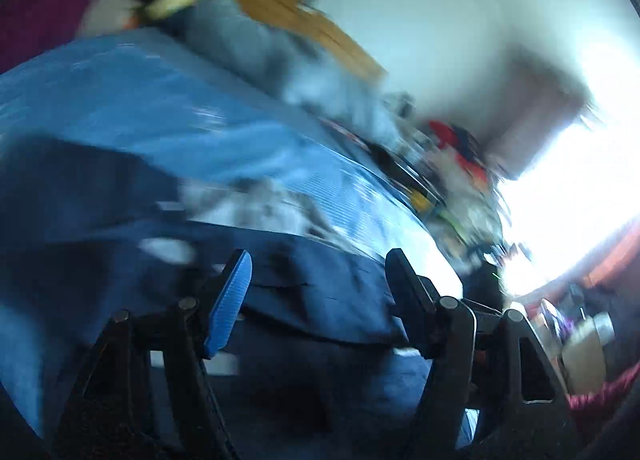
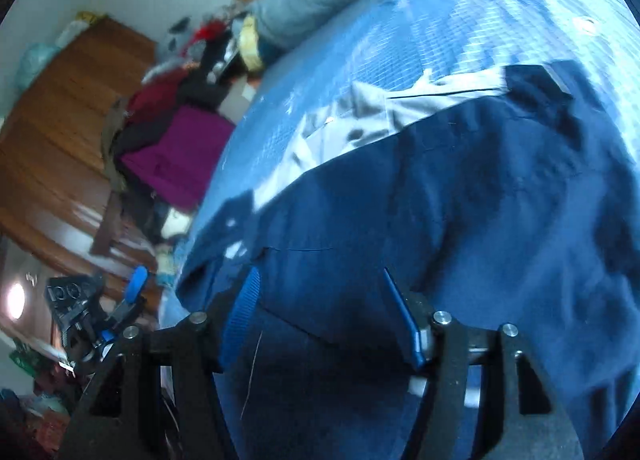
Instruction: Fold small clothes
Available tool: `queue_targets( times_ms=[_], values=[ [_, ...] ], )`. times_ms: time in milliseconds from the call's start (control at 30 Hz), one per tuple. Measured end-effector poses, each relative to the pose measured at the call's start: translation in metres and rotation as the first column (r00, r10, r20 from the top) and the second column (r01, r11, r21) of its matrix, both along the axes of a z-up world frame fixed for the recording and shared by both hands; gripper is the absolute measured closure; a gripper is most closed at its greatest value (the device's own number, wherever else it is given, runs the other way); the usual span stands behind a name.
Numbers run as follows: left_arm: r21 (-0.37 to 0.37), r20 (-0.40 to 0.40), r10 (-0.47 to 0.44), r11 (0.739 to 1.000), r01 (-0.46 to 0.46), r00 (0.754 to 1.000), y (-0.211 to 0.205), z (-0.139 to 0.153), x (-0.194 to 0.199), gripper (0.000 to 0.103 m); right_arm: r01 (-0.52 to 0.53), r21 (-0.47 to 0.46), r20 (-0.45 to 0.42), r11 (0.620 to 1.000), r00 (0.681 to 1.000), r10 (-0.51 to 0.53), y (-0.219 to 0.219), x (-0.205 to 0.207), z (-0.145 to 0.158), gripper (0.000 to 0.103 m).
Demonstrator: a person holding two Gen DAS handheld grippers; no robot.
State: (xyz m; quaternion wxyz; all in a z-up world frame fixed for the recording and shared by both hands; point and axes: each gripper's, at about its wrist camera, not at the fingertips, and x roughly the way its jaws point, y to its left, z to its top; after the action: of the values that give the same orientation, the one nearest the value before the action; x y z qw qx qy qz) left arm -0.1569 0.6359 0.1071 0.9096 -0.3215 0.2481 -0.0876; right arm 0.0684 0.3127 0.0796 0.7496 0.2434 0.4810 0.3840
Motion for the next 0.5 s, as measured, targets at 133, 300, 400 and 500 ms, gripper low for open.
queue_targets(
  times_ms=[133,300,400,500],
  values=[
    [-0.023,-0.120,0.273,0.961,-0.277,0.955,0.079,-0.032,-0.041,0.035,-0.133,0.031,0.056,0.991,0.990,0.131,0.062,0.004,0.018,0.037],
    [-0.039,-0.183,0.393,0.913,-0.406,0.901,0.113,-0.059,-0.073,0.035,-0.305,0.093,0.031,0.948,0.952,0.304,0.172,0.028,0.020,0.042],
    [-0.041,-0.207,0.373,0.921,-0.388,0.905,0.112,-0.071,-0.074,0.035,-0.354,0.057,-0.006,0.934,0.935,0.354,0.238,0.052,0.012,0.043],
    [-0.042,-0.231,0.356,0.926,-0.375,0.906,0.113,-0.084,-0.073,0.035,-0.386,-0.032,-0.052,0.922,0.922,0.384,0.289,0.078,-0.001,0.043]
  ],
)
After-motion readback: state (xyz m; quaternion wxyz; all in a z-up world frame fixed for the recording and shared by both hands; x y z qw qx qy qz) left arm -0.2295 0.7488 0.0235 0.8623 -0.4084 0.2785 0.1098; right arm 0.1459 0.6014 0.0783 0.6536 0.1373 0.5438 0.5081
